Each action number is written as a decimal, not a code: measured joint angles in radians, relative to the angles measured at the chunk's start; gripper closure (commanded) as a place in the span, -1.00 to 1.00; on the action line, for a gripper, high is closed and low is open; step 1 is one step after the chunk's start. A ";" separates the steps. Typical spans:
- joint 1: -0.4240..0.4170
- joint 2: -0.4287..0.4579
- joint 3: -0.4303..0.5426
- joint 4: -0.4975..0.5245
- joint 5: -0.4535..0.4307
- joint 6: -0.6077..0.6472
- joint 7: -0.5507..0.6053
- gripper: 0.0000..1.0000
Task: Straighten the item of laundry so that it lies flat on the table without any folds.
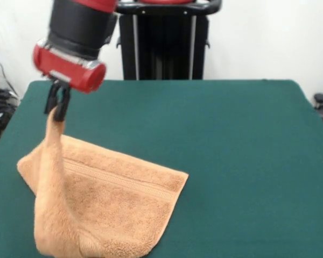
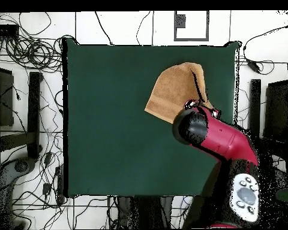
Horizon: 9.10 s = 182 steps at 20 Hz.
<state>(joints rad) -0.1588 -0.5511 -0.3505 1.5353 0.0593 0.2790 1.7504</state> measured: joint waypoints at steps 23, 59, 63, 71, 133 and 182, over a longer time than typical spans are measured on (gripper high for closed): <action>0.407 -0.381 -0.430 0.045 0.005 0.598 0.010 1.00; 0.403 -0.617 -0.464 0.442 0.020 0.355 0.055 1.00; 0.381 -0.621 -0.460 0.457 0.020 0.331 0.055 1.00; 0.364 -0.637 -0.460 0.462 0.012 0.329 0.055 1.00; 0.125 -0.233 -0.206 0.273 0.020 0.203 0.056 1.00; 0.381 0.345 -0.393 -0.336 0.519 0.267 0.389 1.00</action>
<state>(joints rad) 0.2226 -0.2057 -0.7433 1.1991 0.5785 0.5456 2.1389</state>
